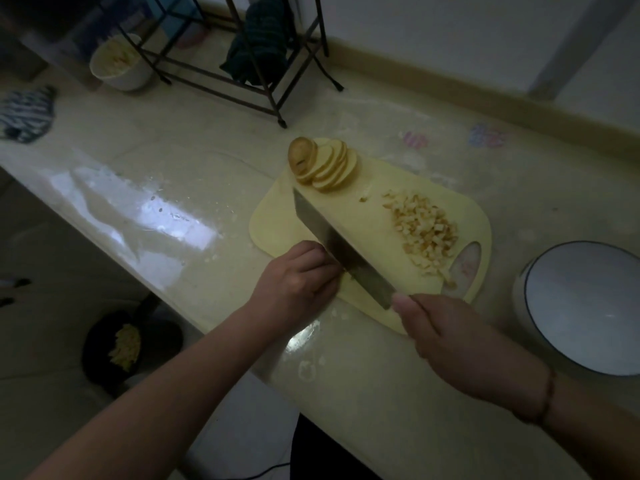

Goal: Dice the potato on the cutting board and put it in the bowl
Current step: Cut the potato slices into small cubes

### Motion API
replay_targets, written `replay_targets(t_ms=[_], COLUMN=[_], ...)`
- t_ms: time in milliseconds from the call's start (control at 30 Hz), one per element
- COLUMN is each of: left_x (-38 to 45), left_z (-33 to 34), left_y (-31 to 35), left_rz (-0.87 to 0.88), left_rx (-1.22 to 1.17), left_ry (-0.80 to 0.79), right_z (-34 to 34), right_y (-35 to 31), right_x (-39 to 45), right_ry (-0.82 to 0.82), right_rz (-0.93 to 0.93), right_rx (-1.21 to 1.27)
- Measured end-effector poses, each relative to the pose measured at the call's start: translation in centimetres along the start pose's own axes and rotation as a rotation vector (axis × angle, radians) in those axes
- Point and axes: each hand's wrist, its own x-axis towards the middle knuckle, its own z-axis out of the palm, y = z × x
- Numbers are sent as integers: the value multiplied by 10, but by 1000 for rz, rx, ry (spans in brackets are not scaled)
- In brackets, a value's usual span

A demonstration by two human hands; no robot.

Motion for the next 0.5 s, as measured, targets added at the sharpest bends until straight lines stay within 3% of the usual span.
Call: replay_targets(t_ms=[167, 333, 500], left_x=[-3, -3, -3], left_z=[3, -1, -25], left_y=[-4, -3, -4], left_rz=[-8, 6, 257], left_rx=[-23, -43, 11], left_ry=[-35, -39, -7], right_z=[-11, -8, -2], right_y=[7, 1, 0], right_x=[-1, -5, -15], right_ry=[-78, -22, 67], right_rz=[66, -19, -56], right_rx=[168, 7, -125])
